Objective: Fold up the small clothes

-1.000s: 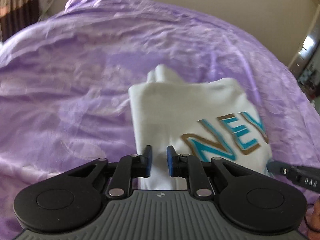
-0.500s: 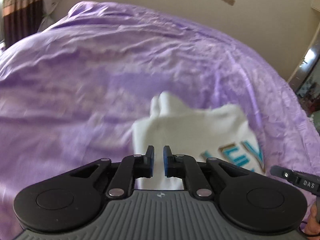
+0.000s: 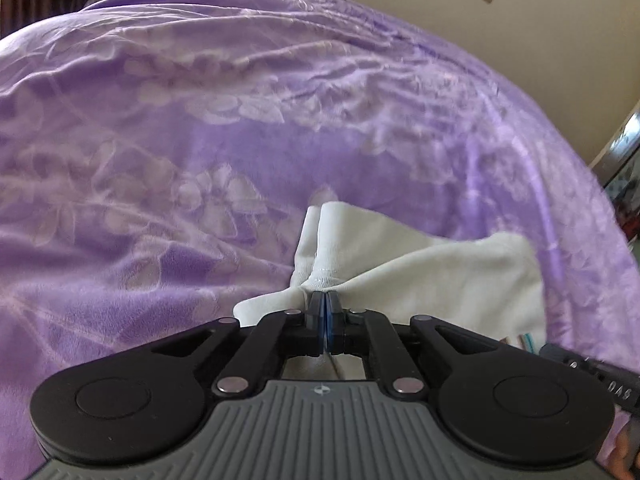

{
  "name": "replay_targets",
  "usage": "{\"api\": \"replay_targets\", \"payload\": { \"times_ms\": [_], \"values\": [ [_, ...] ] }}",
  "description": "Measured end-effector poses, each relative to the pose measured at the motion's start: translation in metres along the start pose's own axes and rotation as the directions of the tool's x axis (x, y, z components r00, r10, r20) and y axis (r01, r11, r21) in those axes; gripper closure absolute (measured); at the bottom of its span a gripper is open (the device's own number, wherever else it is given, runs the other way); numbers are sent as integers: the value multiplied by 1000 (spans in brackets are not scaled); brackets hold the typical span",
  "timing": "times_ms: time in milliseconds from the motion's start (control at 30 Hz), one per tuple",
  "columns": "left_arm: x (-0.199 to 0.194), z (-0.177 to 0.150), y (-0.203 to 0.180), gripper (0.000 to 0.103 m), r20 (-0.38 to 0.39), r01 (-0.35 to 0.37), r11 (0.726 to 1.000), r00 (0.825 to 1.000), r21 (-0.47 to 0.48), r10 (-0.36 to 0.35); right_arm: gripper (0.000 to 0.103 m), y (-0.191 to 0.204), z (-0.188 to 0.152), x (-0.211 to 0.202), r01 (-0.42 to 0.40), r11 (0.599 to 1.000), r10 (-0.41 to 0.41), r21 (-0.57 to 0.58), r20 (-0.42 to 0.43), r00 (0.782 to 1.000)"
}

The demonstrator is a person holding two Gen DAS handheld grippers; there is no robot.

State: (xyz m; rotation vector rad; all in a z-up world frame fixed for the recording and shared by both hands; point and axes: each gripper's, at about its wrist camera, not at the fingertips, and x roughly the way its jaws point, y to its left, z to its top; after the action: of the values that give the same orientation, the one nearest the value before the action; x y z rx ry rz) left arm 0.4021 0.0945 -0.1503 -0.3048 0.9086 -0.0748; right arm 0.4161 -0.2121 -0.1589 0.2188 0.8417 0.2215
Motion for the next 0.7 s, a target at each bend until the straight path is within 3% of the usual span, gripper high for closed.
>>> {"api": "replay_targets", "payload": {
  "times_ms": [167,267,400,567,633,700],
  "values": [
    [-9,5,0,97,-11,-4,1000,1000,-18,4,103,-5,-4,3,5,1000,-4,8,-5,1000],
    [-36,13,-10,94,2,-28,999,1000,32,28,99,1,2,-12,14,1000,-14,-5,7,1000],
    [-99,21,-37,88,69,-66,982,996,174,55,99,16,9,-55,7,999,-4,-43,56,998],
    [-202,22,-80,73,171,-102,939,984,330,47,96,48,9,-132,3,989,20,-150,150,989],
    [-239,17,-95,67,206,-114,918,978,380,36,84,60,4,-168,-10,983,46,-185,190,981],
    [-275,10,-110,62,245,-142,900,969,412,40,80,69,-2,-202,-20,976,71,-217,227,971]
  ]
}}
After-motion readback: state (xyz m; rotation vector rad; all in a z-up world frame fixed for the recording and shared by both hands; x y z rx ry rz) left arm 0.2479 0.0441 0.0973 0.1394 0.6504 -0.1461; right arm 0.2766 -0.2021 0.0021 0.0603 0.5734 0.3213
